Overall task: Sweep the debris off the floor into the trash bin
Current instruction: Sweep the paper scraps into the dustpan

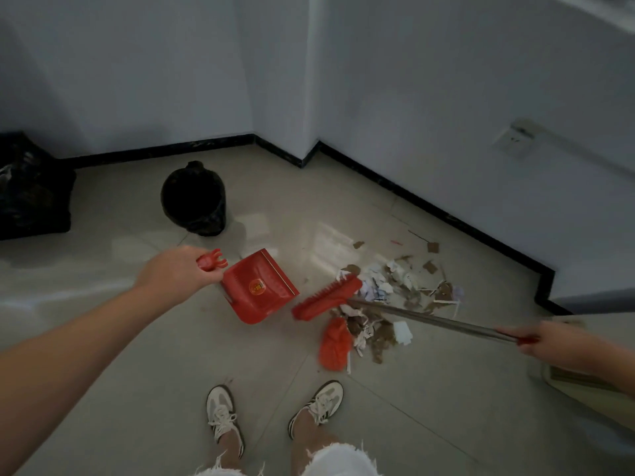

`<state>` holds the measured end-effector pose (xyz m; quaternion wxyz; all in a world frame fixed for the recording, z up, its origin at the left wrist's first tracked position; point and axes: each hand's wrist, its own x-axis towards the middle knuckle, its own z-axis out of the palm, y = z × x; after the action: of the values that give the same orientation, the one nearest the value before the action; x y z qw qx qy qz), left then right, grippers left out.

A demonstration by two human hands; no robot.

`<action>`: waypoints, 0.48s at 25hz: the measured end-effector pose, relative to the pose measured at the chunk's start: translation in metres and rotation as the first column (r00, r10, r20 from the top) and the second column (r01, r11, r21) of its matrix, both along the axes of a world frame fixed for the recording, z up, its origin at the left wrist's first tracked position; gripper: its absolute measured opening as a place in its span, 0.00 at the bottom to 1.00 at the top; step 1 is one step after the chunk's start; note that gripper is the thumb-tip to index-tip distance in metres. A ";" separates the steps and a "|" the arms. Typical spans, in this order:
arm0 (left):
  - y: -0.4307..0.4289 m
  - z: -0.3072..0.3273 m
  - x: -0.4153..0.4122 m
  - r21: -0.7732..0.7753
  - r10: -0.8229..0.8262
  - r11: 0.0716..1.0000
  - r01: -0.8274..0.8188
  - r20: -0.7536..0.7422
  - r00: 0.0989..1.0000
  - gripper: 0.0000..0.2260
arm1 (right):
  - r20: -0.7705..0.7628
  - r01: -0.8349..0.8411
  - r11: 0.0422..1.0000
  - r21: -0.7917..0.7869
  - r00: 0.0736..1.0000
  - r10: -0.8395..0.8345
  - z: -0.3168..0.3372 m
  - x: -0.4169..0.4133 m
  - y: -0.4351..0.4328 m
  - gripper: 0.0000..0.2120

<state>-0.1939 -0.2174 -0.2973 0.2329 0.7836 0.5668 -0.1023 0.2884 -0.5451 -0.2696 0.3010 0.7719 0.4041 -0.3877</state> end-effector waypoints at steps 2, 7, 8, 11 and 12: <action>-0.002 -0.001 0.036 0.013 -0.066 0.998 0.065 0.027 0.997 0.13 | -0.008 0.203 0.976 0.076 0.979 -0.203 -0.004 0.018 -0.024 0.23; -0.002 -0.015 0.112 0.019 -0.198 0.980 0.197 0.060 0.978 0.20 | -0.270 0.800 0.557 0.222 0.600 -0.753 -0.050 0.028 -0.037 0.20; 0.000 -0.019 0.128 0.016 -0.224 0.975 0.224 0.037 0.974 0.20 | -0.301 0.859 0.458 0.229 0.509 -0.806 -0.061 0.033 -0.031 0.21; 0.011 -0.036 0.168 0.020 -0.289 0.956 0.292 -0.087 0.953 0.15 | -0.337 0.926 0.256 0.277 0.343 -0.877 -0.098 0.065 -0.009 0.22; 0.016 -0.043 0.179 0.017 -0.298 0.953 0.302 -0.121 0.947 0.14 | -0.337 0.927 0.227 0.299 0.325 -0.883 -0.111 0.079 0.001 0.22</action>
<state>-0.0149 -0.2018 -0.3408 0.1671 0.8573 0.4555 -0.1723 0.3672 -0.5442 -0.3808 -0.1833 0.8870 -0.0285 -0.4228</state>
